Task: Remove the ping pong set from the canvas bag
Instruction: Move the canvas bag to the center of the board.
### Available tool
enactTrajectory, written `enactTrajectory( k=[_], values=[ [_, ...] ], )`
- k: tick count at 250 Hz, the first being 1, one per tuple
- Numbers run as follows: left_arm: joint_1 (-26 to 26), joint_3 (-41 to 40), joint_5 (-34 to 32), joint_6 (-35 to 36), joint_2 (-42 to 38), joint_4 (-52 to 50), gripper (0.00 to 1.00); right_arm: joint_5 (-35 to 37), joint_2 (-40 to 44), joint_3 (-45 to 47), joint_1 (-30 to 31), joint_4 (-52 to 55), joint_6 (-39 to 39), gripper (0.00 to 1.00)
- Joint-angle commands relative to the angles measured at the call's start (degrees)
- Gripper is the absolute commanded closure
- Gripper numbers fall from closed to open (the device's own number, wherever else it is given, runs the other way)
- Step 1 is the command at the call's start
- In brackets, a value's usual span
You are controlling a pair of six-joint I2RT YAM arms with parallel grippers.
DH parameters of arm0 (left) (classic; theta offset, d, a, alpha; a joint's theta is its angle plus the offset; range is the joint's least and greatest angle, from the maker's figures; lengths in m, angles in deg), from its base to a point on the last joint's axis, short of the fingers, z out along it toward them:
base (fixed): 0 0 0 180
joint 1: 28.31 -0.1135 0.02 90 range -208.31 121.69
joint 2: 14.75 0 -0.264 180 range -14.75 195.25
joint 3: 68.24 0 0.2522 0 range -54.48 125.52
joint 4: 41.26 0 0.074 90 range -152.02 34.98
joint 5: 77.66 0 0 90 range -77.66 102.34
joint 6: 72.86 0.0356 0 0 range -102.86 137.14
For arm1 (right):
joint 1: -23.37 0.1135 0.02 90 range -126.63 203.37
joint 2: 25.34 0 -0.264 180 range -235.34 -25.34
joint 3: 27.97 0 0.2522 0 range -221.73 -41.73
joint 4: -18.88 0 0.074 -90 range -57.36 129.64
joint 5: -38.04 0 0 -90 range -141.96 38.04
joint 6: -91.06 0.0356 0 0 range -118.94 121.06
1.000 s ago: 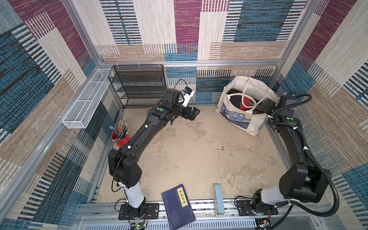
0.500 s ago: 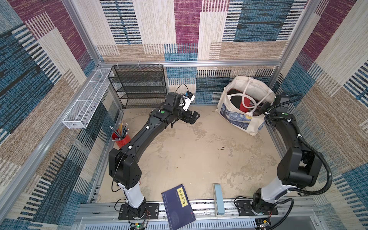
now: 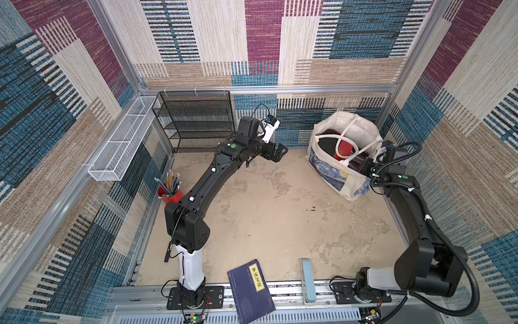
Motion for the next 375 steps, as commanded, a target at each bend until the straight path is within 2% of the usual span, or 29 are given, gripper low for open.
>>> enactTrajectory(
  k=[1, 46, 74, 118, 171, 195, 218, 251, 262, 279, 308, 329, 352, 375],
  values=[
    [0.2, 6.2, 4.1, -1.0, 3.9, -2.4, 0.0, -6.3, 4.7, 1.9, 0.6, 3.7, -4.0, 1.0],
    [2.1, 19.8, 7.5, -1.4, 13.1, -5.0, 0.0, -8.6, 11.4, 5.8, 2.1, 9.4, -6.1, 1.0],
    [4.4, 23.3, 9.1, -1.9, 16.8, -5.0, 0.0, -10.0, 13.9, 7.8, 2.9, 12.6, -7.8, 1.0],
    [7.5, 25.2, 1.4, -1.5, 21.0, -4.0, 0.0, -10.6, 15.9, 8.8, 7.0, 15.8, -10.0, 1.0],
    [7.7, 30.1, -7.8, -3.5, 25.6, -1.8, 0.02, -10.0, 15.4, 8.8, 8.0, 16.1, -10.3, 1.0],
    [7.6, 30.1, -9.4, -3.1, 26.1, 1.0, 0.03, -10.0, 15.3, 8.9, 8.1, 16.0, -10.3, 1.0],
    [7.1, 31.1, -6.7, -3.6, 27.1, 3.9, 0.03, -10.1, 14.9, 9.1, 8.2, 15.7, -10.3, 1.0],
    [7.1, 33.1, -2.0, -4.7, 29.6, 2.5, 0.09, -9.6, 14.7, 9.2, 8.2, 15.5, -10.2, 1.0],
    [7.1, 32.6, -1.2, -5.2, 30.0, 2.4, 0.13, -9.5, 14.6, 9.3, 8.2, 15.4, -10.2, 1.0],
    [7.1, 32.3, -0.4, -6.0, 30.8, 2.2, 0.25, -9.4, 14.5, 9.5, 8.2, 15.3, -10.1, 1.0],
    [7.1, 32.6, 1.7, -6.9, 31.7, 3.4, 0.35, -9.3, 14.4, 9.5, 8.3, 15.1, -10.1, 1.0],
    [7.1, 32.6, 3.5, -7.6, 32.0, 4.8, 0.61, -9.1, 14.5, 9.6, 8.2, 15.0, -10.1, 1.0],
    [7.0, 32.6, 4.5, -8.2, 31.8, 5.4, 0.99, -8.8, 14.5, 9.6, 8.3, 14.7, -10.1, 1.0],
    [6.7, 32.6, 4.3, -8.1, 30.7, 4.8, 1.0, -8.4, 14.5, 9.8, 8.2, 14.2, -10.1, 1.0]
  ],
)
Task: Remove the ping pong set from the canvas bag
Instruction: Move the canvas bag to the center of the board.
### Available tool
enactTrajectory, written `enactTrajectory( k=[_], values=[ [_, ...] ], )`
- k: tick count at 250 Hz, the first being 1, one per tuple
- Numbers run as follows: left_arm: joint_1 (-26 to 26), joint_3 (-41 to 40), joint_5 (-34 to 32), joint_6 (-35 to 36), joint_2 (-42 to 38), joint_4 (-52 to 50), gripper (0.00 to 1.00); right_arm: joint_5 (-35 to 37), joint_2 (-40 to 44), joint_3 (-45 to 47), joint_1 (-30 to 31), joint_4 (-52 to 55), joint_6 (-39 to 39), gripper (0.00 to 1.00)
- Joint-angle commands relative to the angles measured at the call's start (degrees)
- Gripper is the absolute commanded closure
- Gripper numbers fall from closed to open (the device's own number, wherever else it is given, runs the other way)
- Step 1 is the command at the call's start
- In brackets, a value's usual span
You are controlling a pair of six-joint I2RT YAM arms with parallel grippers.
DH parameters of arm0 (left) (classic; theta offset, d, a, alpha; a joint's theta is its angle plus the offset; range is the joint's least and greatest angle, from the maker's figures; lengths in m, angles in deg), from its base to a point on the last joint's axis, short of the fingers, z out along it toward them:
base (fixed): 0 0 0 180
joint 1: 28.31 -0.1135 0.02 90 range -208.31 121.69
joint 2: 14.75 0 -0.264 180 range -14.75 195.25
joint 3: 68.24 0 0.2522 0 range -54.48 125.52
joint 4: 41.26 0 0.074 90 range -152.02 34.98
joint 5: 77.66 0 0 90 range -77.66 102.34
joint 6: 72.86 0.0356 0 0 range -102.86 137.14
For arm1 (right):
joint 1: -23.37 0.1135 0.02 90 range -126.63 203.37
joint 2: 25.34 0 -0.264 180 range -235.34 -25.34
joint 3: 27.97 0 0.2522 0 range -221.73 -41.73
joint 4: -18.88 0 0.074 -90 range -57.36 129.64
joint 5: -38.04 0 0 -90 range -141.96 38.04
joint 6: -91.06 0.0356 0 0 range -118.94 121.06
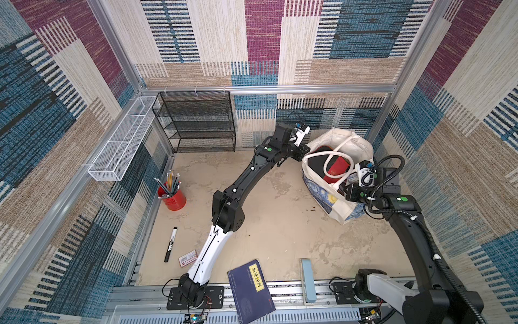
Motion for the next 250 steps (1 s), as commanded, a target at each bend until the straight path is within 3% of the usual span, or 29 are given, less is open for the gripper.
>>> enactTrajectory(
  k=[1, 42, 97, 170, 210, 250],
  values=[
    [-0.7, 0.1, 0.9, -1.3, -1.1, 1.7, 1.0, -1.3, 0.0, 0.3, 0.2, -0.5, -0.4, 1.0],
    [-2.8, -5.1, -3.7, -1.0, -8.9, -0.6, 1.0, -1.7, -1.2, -1.1, 0.2, -2.1, -0.4, 1.0],
    [-6.6, -27.8, -12.3, 1.3, -30.8, 1.4, 1.0, -3.6, -5.4, -8.0, 0.1, -3.3, -1.2, 1.0],
    [-6.8, -51.5, -20.0, 1.7, -54.3, -1.3, 1.0, -4.9, -12.3, -13.0, 3.7, -6.0, -2.5, 1.0],
    [-6.8, -62.9, -22.8, 1.6, -61.1, -0.1, 1.0, -5.1, -15.2, -13.3, 6.0, -8.6, -2.0, 1.0],
    [-6.8, -69.2, -24.9, 2.0, -63.3, 0.3, 1.0, -4.8, -15.7, -14.0, 8.2, -9.7, -2.2, 1.0]
  ],
)
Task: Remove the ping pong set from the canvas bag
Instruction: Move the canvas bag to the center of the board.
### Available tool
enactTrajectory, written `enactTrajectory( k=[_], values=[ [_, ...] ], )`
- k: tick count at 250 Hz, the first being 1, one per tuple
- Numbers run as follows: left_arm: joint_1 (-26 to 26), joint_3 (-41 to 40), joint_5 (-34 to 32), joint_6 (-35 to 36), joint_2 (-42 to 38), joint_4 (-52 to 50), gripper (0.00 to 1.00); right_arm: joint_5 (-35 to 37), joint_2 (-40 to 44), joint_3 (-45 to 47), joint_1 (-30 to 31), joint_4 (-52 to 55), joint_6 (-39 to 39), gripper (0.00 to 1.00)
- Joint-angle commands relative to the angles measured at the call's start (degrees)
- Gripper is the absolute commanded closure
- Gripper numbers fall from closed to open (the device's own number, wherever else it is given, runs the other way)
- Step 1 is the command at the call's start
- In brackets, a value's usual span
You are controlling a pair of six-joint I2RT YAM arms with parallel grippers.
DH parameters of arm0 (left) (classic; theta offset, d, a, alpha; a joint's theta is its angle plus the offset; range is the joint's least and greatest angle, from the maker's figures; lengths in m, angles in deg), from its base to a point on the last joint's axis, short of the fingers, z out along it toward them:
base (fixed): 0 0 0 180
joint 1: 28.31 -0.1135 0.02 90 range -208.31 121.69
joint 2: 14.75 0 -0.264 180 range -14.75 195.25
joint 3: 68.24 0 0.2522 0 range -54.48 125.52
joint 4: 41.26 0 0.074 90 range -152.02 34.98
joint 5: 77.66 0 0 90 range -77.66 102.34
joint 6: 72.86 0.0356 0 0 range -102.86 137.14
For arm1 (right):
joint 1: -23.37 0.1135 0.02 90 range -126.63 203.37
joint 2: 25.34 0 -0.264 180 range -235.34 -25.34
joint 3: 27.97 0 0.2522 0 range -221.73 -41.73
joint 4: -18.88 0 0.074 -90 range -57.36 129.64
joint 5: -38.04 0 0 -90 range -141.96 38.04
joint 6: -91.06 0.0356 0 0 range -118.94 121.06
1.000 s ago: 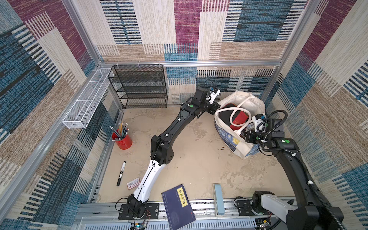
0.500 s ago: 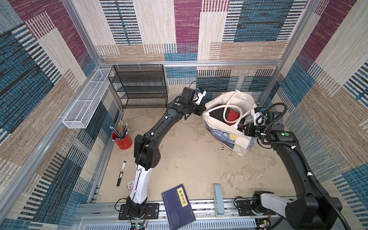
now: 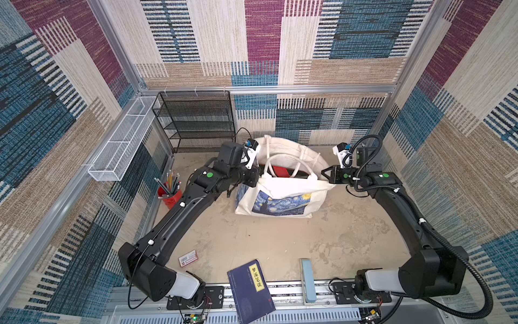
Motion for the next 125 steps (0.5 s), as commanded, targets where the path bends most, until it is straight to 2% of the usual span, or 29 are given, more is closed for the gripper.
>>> enactTrajectory(
  k=[1, 61, 71, 86, 101, 112, 125],
  values=[
    [-0.9, -2.7, -9.9, 1.6, -1.8, 7.7, 1.0, 6.4, 0.0, -0.9, 0.8, -3.3, -2.6, 1.0],
    [-1.0, -4.8, -11.3, 1.8, -2.7, 7.2, 0.99, 7.3, 1.3, -1.0, 3.4, -2.8, -2.6, 0.99],
    [-1.0, -4.2, -11.1, 2.2, -3.0, 6.8, 0.89, 7.9, 1.5, -1.7, 3.4, -2.1, -2.8, 0.87],
    [-1.0, -2.4, -10.6, 3.0, -3.2, 5.8, 0.69, 8.8, 1.9, -3.7, 3.4, -0.6, -3.3, 0.59],
    [-1.0, -0.2, -10.3, 3.9, -3.2, 4.8, 0.49, 9.1, 2.1, -6.5, 3.4, 0.9, -4.1, 0.37],
    [-1.1, 1.5, -10.4, 4.6, -3.0, 3.9, 0.38, 9.0, 2.1, -8.7, 3.4, 2.0, -4.6, 0.26],
    [-1.2, 3.6, -10.5, 5.5, -2.5, 2.7, 0.27, 8.3, 1.9, -11.7, 3.4, 3.2, -5.2, 0.19]
  ],
)
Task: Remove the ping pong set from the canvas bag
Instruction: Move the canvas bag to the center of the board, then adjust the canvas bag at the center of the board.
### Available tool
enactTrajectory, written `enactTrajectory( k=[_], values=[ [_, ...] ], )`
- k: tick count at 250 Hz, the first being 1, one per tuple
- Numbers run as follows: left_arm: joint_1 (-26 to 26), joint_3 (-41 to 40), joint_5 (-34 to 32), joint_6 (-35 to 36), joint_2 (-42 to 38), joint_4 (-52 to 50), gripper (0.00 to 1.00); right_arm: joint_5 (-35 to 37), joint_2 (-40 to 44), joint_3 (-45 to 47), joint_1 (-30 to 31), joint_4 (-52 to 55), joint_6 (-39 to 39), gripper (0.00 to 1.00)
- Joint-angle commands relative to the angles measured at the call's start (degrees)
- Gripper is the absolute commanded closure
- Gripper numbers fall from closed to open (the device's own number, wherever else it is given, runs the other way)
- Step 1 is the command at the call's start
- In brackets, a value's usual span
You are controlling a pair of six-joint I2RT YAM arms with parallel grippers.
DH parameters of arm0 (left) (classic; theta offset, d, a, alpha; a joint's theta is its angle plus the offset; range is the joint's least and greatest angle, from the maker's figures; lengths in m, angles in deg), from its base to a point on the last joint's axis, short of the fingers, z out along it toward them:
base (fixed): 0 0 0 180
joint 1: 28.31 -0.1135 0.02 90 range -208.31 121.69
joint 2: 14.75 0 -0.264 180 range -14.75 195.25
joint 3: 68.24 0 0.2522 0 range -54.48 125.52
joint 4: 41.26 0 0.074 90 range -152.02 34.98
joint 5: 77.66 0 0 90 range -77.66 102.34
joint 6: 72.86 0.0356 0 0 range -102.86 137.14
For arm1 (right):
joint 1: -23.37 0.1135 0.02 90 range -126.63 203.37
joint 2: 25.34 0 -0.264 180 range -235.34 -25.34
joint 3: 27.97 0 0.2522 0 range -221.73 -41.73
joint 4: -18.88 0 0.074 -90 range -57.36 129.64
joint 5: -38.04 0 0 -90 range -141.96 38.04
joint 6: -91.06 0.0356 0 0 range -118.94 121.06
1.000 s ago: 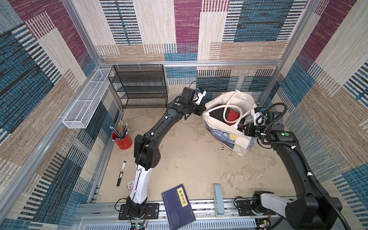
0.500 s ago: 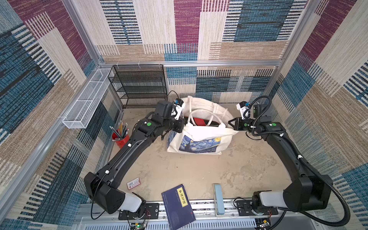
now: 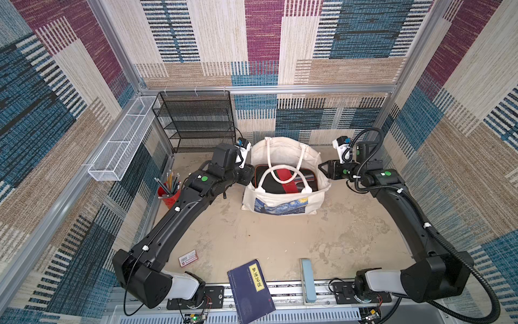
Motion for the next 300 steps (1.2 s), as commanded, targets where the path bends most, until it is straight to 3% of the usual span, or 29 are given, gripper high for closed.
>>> enactTrajectory(
  k=[1, 13, 24, 90, 114, 134, 169, 200, 246, 300],
  values=[
    [-0.1, 3.8, -1.3, 4.0, 0.4, -0.7, 0.27, 0.9, 0.3, -5.1, 0.2, 1.9, -2.4, 0.18],
    [-0.2, 5.7, -1.7, 4.5, 1.2, -1.7, 0.22, -0.7, 0.0, -7.3, 0.2, 2.7, -2.5, 0.14],
    [-0.5, 6.9, -1.5, 5.0, 2.3, -2.5, 0.2, -2.9, -0.4, -8.9, 0.4, 3.1, -2.5, 0.0],
    [-2.0, 9.6, 2.2, 3.0, 10.0, -6.3, 0.18, -5.9, -2.9, -7.3, 7.1, 4.6, -2.4, 0.01],
    [-2.4, 9.5, 2.5, 2.4, 11.8, -6.4, 0.22, -6.4, -3.1, -5.1, 8.1, 4.9, -1.8, 0.0],
    [-2.9, 9.6, 3.0, 2.3, 12.9, -6.3, 0.35, -6.8, -3.3, -3.7, 8.6, 5.3, -1.4, 0.03],
    [-3.6, 9.7, 4.5, 1.8, 13.8, -5.6, 0.77, -7.8, -3.9, -1.3, 9.4, 5.4, -1.0, 0.07],
    [-3.7, 9.5, 6.0, 1.6, 14.0, -4.8, 1.0, -8.4, -5.3, 0.5, 10.0, 5.2, -0.4, 0.1],
    [-3.9, 9.3, 6.8, 1.5, 13.9, -3.5, 1.0, -12.6, -6.3, 2.0, 10.6, 3.9, 0.4, 0.29],
    [-4.3, 9.3, 7.1, 1.7, 14.2, -2.2, 1.0, -17.6, -3.8, 0.5, 10.9, 4.0, 0.4, 0.79]
  ],
)
